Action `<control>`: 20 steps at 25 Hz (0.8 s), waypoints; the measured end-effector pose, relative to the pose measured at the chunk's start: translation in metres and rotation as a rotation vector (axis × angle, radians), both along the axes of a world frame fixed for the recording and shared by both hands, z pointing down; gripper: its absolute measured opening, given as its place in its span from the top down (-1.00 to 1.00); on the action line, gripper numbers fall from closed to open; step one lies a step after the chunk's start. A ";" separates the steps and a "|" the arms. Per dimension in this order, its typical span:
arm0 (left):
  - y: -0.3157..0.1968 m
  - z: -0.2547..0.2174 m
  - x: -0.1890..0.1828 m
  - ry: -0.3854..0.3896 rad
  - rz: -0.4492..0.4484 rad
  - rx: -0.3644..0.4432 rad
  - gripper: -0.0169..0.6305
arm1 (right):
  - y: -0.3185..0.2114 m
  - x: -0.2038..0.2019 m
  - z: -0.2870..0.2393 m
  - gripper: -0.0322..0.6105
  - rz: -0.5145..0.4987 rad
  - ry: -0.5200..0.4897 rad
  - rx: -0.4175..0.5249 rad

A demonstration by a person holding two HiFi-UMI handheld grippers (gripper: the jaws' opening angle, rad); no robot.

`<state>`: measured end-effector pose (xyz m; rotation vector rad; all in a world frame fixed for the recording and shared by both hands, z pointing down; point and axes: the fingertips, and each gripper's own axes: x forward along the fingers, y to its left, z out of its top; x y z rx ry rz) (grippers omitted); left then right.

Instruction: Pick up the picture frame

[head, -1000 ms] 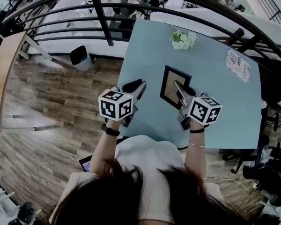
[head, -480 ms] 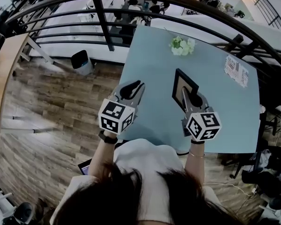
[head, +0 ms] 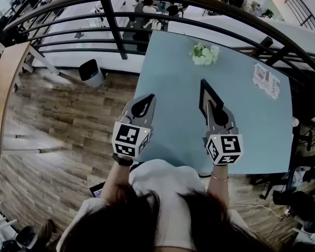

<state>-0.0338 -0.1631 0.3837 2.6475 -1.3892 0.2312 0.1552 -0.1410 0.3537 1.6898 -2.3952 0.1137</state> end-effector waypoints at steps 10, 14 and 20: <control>-0.017 0.011 -0.011 0.004 -0.034 -0.030 0.77 | -0.009 0.005 0.013 0.86 0.011 -0.015 -0.006; -0.019 0.012 -0.011 0.002 -0.028 -0.039 0.77 | -0.012 0.006 0.015 0.86 0.021 -0.025 -0.012; -0.019 0.014 -0.009 0.005 -0.020 -0.046 0.77 | -0.010 0.004 0.014 0.86 0.021 -0.029 -0.011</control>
